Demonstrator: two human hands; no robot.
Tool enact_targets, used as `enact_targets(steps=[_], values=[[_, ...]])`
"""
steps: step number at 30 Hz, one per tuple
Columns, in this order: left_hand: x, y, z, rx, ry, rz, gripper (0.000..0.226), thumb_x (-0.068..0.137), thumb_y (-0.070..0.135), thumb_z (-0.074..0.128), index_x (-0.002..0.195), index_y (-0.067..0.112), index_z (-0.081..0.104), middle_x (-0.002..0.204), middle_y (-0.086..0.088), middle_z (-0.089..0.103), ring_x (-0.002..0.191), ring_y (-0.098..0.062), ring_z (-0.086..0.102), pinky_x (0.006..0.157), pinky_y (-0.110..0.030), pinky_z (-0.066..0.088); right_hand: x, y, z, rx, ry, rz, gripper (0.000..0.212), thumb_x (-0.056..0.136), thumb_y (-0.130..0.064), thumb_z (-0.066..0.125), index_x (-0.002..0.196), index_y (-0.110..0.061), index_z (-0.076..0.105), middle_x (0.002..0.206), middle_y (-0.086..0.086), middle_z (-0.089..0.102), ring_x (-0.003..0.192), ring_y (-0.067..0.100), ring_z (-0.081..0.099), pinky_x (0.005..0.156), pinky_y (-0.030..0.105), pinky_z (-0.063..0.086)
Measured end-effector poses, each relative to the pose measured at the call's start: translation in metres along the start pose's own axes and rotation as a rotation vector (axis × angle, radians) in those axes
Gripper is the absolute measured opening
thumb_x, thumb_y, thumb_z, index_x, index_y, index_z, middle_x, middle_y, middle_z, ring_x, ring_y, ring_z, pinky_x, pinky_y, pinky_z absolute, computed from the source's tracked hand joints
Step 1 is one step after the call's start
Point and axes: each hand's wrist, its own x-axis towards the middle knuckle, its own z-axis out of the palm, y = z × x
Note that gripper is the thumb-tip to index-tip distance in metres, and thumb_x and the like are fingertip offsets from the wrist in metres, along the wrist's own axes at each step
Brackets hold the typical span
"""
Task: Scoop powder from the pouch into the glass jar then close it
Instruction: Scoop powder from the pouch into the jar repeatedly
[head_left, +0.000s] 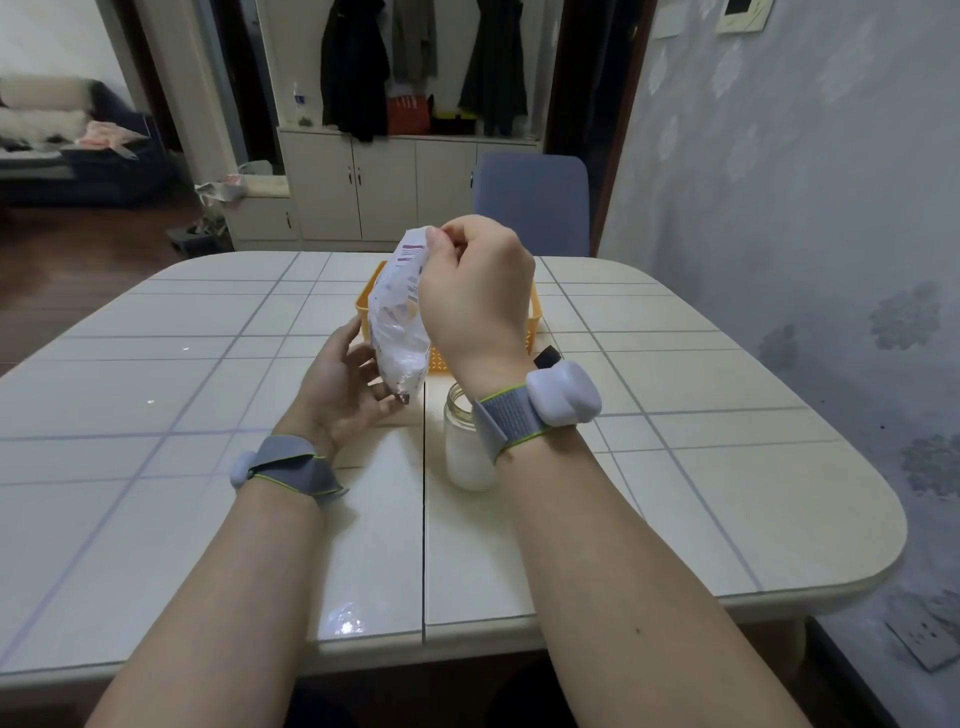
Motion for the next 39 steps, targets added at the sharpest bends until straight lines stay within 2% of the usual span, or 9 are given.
enact_targets(steps=[4,8,11,14,20,26,29,33,39], values=[[-0.004,-0.004,0.011,0.098,-0.165,-0.074,0.068,0.097,0.066,0.044,0.134,0.013,0.064,0.121,-0.014,0.066,0.097,-0.037,0.071,0.101,-0.060,0.047,0.001,0.002,0.000,0.025,0.056,0.027,0.019,0.096,-0.009,0.062,0.081,0.000,0.070,0.067,-0.001,0.058,0.065,0.018,0.054,0.056,0.020,0.037],[-0.007,-0.004,0.017,-0.002,-0.153,-0.049,0.058,0.097,0.063,0.045,0.109,0.016,0.078,0.115,-0.011,0.070,0.105,-0.033,0.063,0.105,-0.052,0.039,-0.003,0.005,0.002,0.076,0.073,0.058,0.017,0.096,-0.009,0.064,0.083,-0.001,0.070,0.068,-0.003,0.058,0.065,0.015,0.053,0.060,0.008,0.038],[-0.010,-0.002,0.019,-0.106,-0.139,-0.073,0.042,0.089,0.057,0.058,0.103,0.020,0.072,0.097,-0.002,0.068,0.082,-0.024,0.058,0.076,-0.034,0.041,-0.011,0.011,0.002,0.107,0.054,0.016,0.015,0.096,-0.011,0.065,0.084,-0.003,0.068,0.070,-0.002,0.062,0.065,0.014,0.055,0.061,0.010,0.039],[-0.010,-0.001,0.019,0.006,-0.069,0.021,0.029,0.093,0.047,0.045,0.086,0.023,0.060,0.065,0.004,0.057,0.048,-0.017,0.049,0.051,-0.020,0.026,-0.022,0.016,0.001,0.116,-0.012,-0.103,0.012,0.096,-0.011,0.065,0.087,-0.003,0.067,0.073,-0.001,0.066,0.066,0.013,0.058,0.060,0.015,0.043],[-0.010,0.000,0.015,0.036,0.026,0.048,0.034,0.099,0.042,0.036,0.083,0.020,0.057,0.059,0.000,0.053,0.041,-0.018,0.044,0.046,-0.018,0.026,-0.032,0.030,-0.005,0.111,-0.019,-0.175,0.012,0.096,-0.011,0.065,0.088,-0.002,0.068,0.076,0.004,0.070,0.069,0.019,0.064,0.065,0.038,0.052],[-0.008,-0.001,0.012,-0.014,0.072,0.098,0.034,0.098,0.046,0.049,0.082,0.025,0.070,0.069,0.004,0.061,0.045,-0.017,0.054,0.041,-0.017,0.030,-0.037,0.043,-0.020,0.022,0.001,-0.277,0.017,0.095,-0.016,0.067,0.081,-0.007,0.070,0.073,0.003,0.065,0.069,0.022,0.058,0.060,0.042,0.048],[-0.007,-0.002,0.012,0.040,0.116,0.059,0.027,0.093,0.052,0.055,0.096,0.026,0.063,0.069,0.006,0.060,0.042,-0.017,0.054,0.038,-0.015,0.031,-0.040,0.047,-0.025,0.010,-0.095,-0.301,0.016,0.091,-0.016,0.070,0.078,-0.008,0.071,0.071,0.002,0.065,0.066,0.021,0.057,0.057,0.042,0.047],[-0.010,-0.002,0.016,0.111,0.130,0.045,0.034,0.094,0.055,0.053,0.086,0.024,0.064,0.060,0.005,0.060,0.038,-0.015,0.051,0.038,-0.015,0.032,-0.040,0.049,-0.023,-0.057,-0.280,-0.244,0.012,0.088,-0.023,0.074,0.082,-0.013,0.078,0.076,-0.002,0.073,0.069,0.018,0.062,0.059,0.042,0.053],[-0.009,-0.003,0.015,0.136,0.122,0.034,0.036,0.094,0.054,0.054,0.079,0.023,0.065,0.060,0.002,0.059,0.041,-0.017,0.053,0.038,-0.017,0.034,-0.035,0.034,-0.026,-0.316,-0.549,-0.126,0.017,0.095,-0.034,0.062,0.094,-0.027,0.078,0.098,-0.010,0.073,0.094,0.021,0.065,0.079,0.043,0.055]])
